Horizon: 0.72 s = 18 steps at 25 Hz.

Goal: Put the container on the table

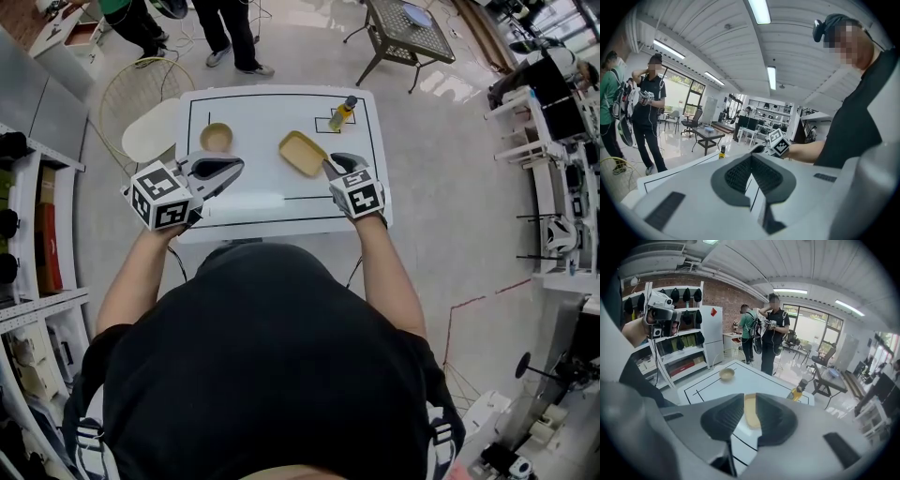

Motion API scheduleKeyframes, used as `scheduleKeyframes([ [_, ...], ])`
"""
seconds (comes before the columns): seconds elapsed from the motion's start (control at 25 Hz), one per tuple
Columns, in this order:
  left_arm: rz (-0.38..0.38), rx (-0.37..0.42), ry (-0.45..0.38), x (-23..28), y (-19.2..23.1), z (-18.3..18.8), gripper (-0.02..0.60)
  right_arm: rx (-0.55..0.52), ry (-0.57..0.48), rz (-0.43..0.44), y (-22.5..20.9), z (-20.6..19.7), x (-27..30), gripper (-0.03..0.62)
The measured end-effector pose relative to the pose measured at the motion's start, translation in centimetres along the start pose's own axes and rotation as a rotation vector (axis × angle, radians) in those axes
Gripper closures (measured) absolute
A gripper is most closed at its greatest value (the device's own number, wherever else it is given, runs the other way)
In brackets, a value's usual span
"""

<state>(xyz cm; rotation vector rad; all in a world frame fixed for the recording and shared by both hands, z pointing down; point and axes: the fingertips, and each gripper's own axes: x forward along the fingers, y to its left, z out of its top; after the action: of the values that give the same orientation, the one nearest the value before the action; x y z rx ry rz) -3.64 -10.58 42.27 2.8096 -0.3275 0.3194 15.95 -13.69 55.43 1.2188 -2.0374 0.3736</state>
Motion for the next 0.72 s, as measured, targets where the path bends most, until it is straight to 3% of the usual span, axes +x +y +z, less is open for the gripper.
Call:
scheduleKeyframes([
  [0.4, -0.018, 0.021, 0.007, 0.1, -2.2, -0.3, 0.575, 0.022, -0.104, -0.039, 0.6, 1.3, -5.5, 0.530],
  [0.72, -0.038, 0.026, 0.014, 1.4, -3.6, -0.7, 0.575, 0.067, -0.178, -0.109, -1.4, 1.2, -10.2, 0.534],
])
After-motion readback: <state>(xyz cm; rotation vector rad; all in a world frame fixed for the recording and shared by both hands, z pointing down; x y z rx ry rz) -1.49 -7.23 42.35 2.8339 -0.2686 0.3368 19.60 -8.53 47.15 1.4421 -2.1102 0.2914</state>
